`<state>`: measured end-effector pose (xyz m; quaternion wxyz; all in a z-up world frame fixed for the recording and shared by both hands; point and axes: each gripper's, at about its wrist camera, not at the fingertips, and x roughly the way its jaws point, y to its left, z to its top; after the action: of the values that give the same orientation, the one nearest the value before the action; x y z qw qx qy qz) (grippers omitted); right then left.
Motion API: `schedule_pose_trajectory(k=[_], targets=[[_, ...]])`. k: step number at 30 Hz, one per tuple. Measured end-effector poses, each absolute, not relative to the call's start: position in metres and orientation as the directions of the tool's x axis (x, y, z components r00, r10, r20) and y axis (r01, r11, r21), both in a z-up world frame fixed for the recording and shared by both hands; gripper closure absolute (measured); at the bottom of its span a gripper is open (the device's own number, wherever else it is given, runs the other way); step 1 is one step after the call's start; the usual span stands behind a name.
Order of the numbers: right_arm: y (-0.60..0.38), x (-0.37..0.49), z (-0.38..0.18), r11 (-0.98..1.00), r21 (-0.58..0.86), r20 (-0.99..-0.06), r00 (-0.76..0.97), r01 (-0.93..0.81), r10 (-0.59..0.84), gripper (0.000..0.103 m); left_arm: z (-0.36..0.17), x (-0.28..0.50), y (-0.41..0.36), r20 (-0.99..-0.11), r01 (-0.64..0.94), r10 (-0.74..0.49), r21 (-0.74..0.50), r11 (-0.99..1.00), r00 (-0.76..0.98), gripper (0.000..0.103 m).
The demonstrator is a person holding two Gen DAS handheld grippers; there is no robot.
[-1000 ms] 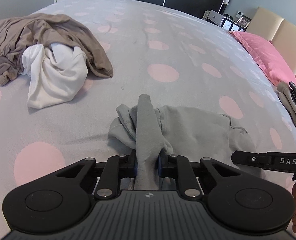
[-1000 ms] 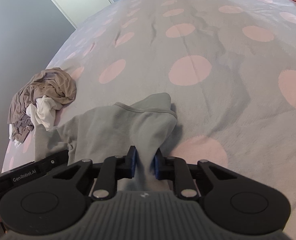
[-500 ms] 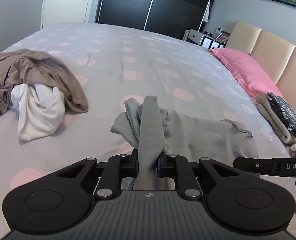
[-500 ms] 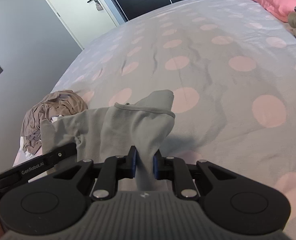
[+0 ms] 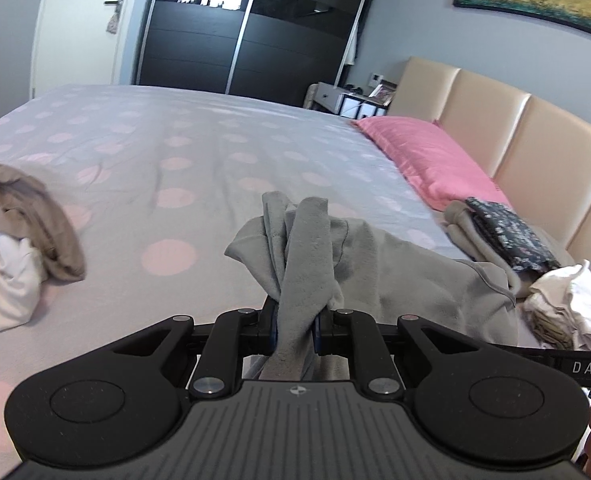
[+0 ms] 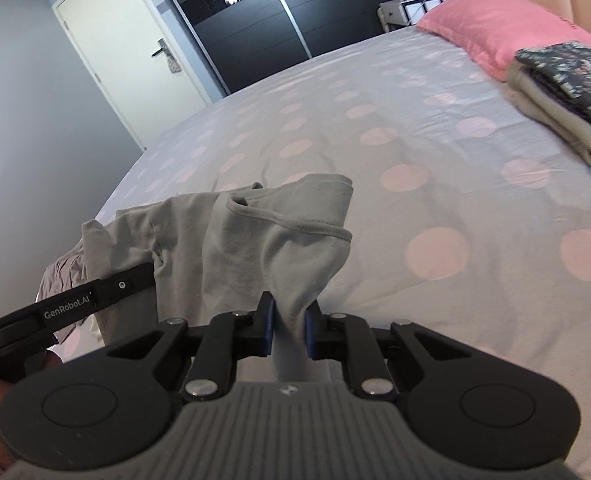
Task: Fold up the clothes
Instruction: 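Carry the held grey shirt with both grippers toward the clothes stack by the headboard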
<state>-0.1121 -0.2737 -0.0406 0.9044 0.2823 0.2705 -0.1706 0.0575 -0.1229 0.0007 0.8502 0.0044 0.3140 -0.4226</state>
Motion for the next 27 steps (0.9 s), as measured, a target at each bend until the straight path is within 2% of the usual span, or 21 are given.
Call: schedule_pose_trajectory(k=[7, 14, 21, 27], targets=[[-0.294, -0.154, -0.022, 0.748, 0.414, -0.542, 0.801, 0.518, -0.254, 0.087, 0.018, 0.033, -0.164, -0.499, 0.787, -0.780, -0.269, 0.554, 0.378, 0.090], [-0.315, -0.202, 0.015, 0.716, 0.402, -0.462, 0.802, 0.570, -0.380, 0.087, 0.050, 0.009, -0.212, -0.418, 0.850, -0.859, -0.295, 0.437, 0.296, 0.090], [-0.351, -0.259, 0.064, 0.672, 0.419, -0.371, 0.791, 0.611, -0.487, 0.087, 0.098, -0.023, -0.274, -0.324, 0.918, -0.927, -0.278, 0.282, 0.186, 0.090], [-0.376, -0.304, 0.105, 0.623, 0.399, -0.340, 0.740, 0.673, -0.581, 0.087, 0.133, -0.061, -0.328, -0.259, 0.963, -0.962, -0.225, 0.145, 0.084, 0.090]])
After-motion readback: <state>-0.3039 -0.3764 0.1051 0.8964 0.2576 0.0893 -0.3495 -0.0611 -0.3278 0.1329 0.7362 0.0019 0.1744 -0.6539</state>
